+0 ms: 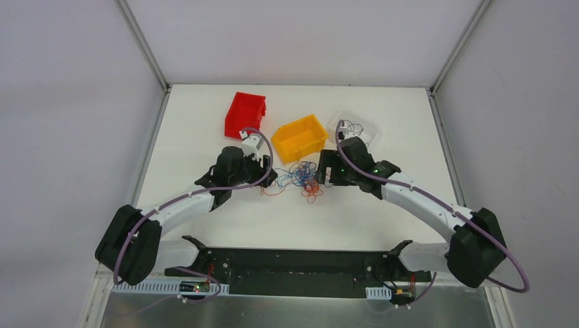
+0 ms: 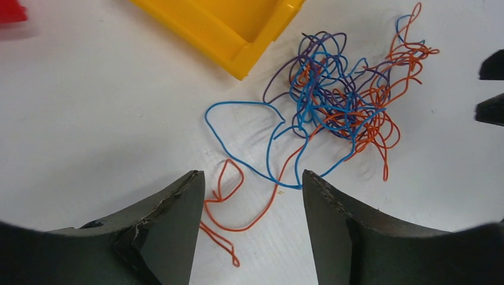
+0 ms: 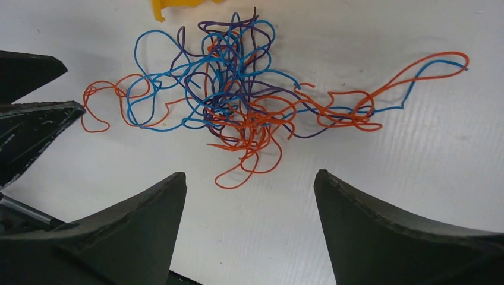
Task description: Untangle the cables
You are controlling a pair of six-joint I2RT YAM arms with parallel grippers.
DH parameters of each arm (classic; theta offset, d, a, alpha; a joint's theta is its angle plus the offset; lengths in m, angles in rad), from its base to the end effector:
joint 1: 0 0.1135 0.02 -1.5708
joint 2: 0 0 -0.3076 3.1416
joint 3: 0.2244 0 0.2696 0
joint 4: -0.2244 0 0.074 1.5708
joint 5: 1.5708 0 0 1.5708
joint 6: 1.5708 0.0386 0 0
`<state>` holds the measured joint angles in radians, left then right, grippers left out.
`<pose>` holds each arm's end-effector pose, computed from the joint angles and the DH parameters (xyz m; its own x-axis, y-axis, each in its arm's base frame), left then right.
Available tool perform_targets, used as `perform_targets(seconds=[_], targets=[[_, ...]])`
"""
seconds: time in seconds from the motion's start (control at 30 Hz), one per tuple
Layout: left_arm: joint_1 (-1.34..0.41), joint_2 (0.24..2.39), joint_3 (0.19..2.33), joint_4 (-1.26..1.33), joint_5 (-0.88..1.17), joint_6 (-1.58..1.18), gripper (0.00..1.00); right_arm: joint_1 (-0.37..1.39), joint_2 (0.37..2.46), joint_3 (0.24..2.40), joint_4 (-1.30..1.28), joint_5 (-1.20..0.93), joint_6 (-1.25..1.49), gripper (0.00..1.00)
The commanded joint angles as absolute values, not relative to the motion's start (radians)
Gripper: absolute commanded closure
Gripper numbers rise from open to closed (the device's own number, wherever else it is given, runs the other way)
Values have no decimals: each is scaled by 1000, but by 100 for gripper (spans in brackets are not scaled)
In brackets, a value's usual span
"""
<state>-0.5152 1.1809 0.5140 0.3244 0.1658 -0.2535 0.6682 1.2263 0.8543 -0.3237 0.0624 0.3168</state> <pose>0.2164 -0.1298 0.2449 -0.4387 -0.0358 -0.8979 0.5281 0.7982 -0.2899 0.2128 0.1649 0.2913 -0.6590 -0.1240 -0.7419 -0.3952 0.8963 0.2012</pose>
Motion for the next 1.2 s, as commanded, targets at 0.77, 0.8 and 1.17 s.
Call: perform_targets(seconds=[0.77, 0.8, 1.17], targets=[[-504, 1217, 526, 429, 156, -319, 17, 863, 1624, 886, 96, -124, 269, 34], [-505, 1217, 519, 446, 141, -342, 9, 877, 1613, 881, 96, -118, 255, 33], [-505, 1306, 549, 496, 228, -406, 1, 838, 1390, 760, 55, 91, 309, 27]])
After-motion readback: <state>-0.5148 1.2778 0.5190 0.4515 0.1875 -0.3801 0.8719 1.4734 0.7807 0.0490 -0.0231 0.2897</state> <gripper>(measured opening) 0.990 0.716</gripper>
